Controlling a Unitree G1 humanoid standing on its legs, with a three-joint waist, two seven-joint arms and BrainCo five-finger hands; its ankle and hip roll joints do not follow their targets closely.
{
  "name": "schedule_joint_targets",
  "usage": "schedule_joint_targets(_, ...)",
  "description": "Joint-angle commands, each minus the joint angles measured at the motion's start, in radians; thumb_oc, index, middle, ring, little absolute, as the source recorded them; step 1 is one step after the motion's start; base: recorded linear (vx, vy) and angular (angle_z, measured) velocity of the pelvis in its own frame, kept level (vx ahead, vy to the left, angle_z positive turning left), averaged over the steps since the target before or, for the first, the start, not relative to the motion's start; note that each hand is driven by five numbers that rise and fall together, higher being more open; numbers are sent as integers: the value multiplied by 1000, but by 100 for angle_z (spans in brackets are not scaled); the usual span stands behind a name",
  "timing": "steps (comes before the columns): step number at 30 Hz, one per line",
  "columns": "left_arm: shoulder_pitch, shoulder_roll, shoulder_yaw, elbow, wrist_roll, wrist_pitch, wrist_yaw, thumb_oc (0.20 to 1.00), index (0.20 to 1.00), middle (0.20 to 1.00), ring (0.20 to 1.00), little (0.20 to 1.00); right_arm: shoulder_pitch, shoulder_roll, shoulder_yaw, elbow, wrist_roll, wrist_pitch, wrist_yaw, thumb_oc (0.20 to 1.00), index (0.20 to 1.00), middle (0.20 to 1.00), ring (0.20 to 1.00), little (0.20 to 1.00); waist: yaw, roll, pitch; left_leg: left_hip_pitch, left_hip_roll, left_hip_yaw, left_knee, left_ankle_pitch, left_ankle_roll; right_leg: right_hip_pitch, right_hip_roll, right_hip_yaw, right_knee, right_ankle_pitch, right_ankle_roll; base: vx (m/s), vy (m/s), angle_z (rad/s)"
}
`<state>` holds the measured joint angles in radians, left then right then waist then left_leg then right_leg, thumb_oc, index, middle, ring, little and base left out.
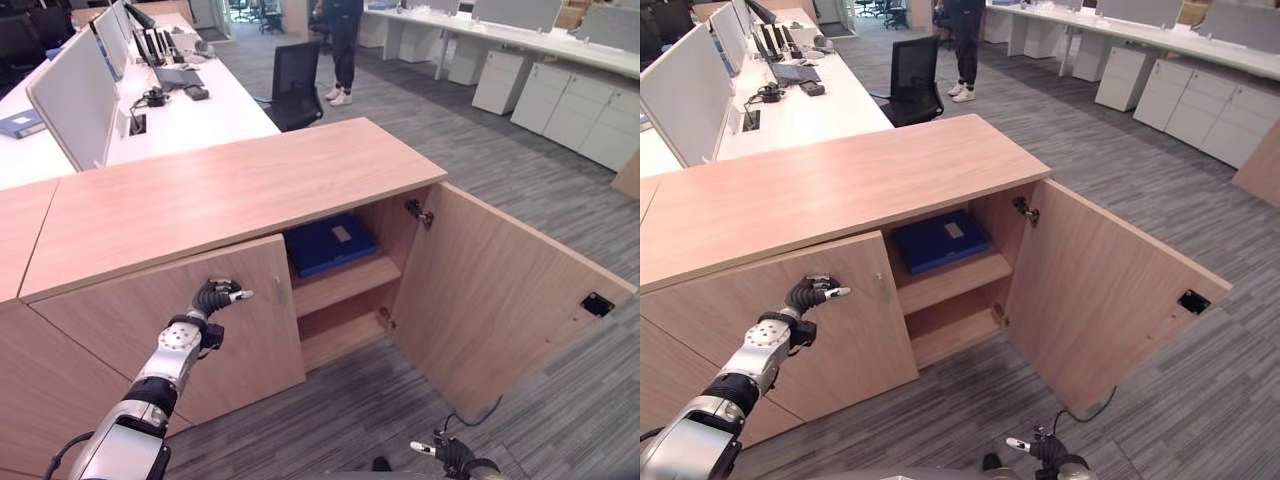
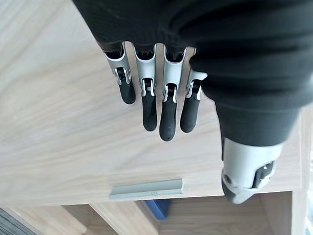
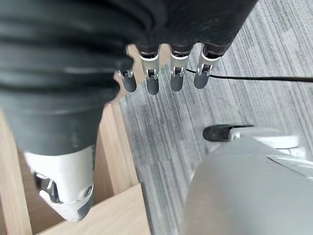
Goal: Put the empty folder in the office cabinet
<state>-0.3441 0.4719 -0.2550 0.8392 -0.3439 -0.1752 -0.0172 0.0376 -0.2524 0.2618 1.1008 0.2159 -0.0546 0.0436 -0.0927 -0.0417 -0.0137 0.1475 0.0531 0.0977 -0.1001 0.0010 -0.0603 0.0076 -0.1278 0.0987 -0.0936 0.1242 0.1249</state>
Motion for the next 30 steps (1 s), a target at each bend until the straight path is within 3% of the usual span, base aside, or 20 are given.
schedule_joint_targets(1, -30, -54, 46, -53, -29, -69, -2, 1000, 1000, 1000, 1000, 1000, -42, -14, -33, 36, 17, -17, -3, 1000, 1000, 1000, 1000, 1000, 16, 26, 21, -15, -2, -25, 13, -52, -4, 76, -49, -37, 56, -135, 88, -2, 30, 1)
schedule_joint_targets(8, 163, -124, -10, -153, 17, -40, -66, 1000, 1000, 1000, 1000, 1000, -62, -16, -75, 52, 5, -5, -11, 1000, 1000, 1000, 1000, 1000, 61, 29, 52, -17, -1, -20, 14, -55, 12, 22, -54, -89, 176, -141, 97, -43, 9, 5)
schedule_joint_targets(11, 259, -158, -37, -141, 25, -10, -97, 1000, 1000, 1000, 1000, 1000, -97, -19, -112, 64, 17, 0, -30, 1000, 1000, 1000, 1000, 1000, 77, 58, 108, -22, 18, 13, 20, -42, 17, -64, -72, -287, 361, -117, 126, -164, 11, -3)
schedule_joint_targets(13, 259, -158, -37, -140, 25, -10, -97, 1000, 1000, 1000, 1000, 1000, -96, -19, -112, 63, 17, 0, -30, 1000, 1000, 1000, 1000, 1000, 75, 57, 108, -23, 17, 11, 20, -42, 17, -65, -74, -289, 364, -119, 126, -33, -40, -50)
schedule_joint_targets(14, 309, -171, -43, -136, 36, 3, -115, 1000, 1000, 1000, 1000, 1000, -98, -19, -128, 76, 13, 3, -35, 1000, 1000, 1000, 1000, 1000, 91, 65, 110, -18, 22, 43, 21, -48, 12, -65, -143, -389, 360, -106, 113, -31, -262, -41)
schedule_joint_targets(15, 326, -177, -50, -98, 48, 15, -127, 1000, 1000, 1000, 1000, 1000, -105, -20, -124, 85, 4, 4, -41, 1000, 1000, 1000, 1000, 1000, 109, 65, 103, -22, 37, 86, 24, -51, -5, -39, -220, -495, 264, -65, 90, -30, -363, -42)
schedule_joint_targets(17, 316, -184, -60, -52, 67, 27, -127, 1000, 1000, 1000, 1000, 1000, -122, -25, -119, 101, -10, 13, -41, 1000, 1000, 1000, 1000, 1000, 99, 67, 102, -18, 57, 110, 24, -48, -26, -59, -272, -523, 181, 3, 97, 18, -348, -76)
schedule_joint_targets(19, 325, -189, -71, -6, 94, 21, -135, 1000, 1000, 1000, 1000, 1000, -97, -29, -120, 119, -15, 13, -35, 1000, 1000, 1000, 1000, 1000, 85, 56, 92, -14, 61, 126, 29, -54, -42, -34, -262, -479, 83, 26, 114, 69, -232, -56)
schedule_joint_targets(22, 331, -198, -72, 25, 112, 21, -131, 1000, 1000, 1000, 1000, 1000, -77, -38, -123, 133, -29, 17, -32, 1000, 1000, 1000, 1000, 1000, 76, 60, 83, -6, 79, 141, 36, -47, -59, -28, -240, -437, 59, 34, 122, 92, -236, -37)
schedule_joint_targets(25, 339, -204, -59, 73, 130, 18, -117, 1000, 1000, 1000, 1000, 1000, -72, -50, -108, 149, -47, 15, -29, 1000, 1000, 1000, 1000, 1000, 56, 71, 75, 11, 125, 178, 55, -35, -89, -28, -195, -429, 48, 20, 113, 95, -286, -58)
schedule_joint_targets(26, 337, -205, -48, 91, 128, 21, -113, 1000, 1000, 1000, 1000, 1000, -76, -53, -100, 148, -49, 13, -28, 1000, 1000, 1000, 1000, 1000, 50, 74, 76, 15, 145, 198, 69, -33, -98, -33, -176, -428, 51, 8, 106, 76, -293, -101)
schedule_joint_targets(27, 331, -210, -26, 134, 128, 21, -99, 1000, 1000, 1000, 1000, 1000, -86, -56, -82, 151, -50, 10, -26, 1000, 1000, 1000, 1000, 1000, 38, 86, 79, 22, 192, 228, 118, -5, -119, -33, -126, -418, 52, -21, 82, 122, -362, -76)
schedule_joint_targets(30, 323, -215, 4, 184, 119, 20, -83, 1000, 1000, 1000, 1000, 1000, -100, -72, -71, 148, -41, 1, -26, 1000, 1000, 1000, 1000, 1000, 22, 107, 86, 10, 261, 234, 239, 78, -154, -3, -54, -401, 31, -68, 42, 143, -270, -70)
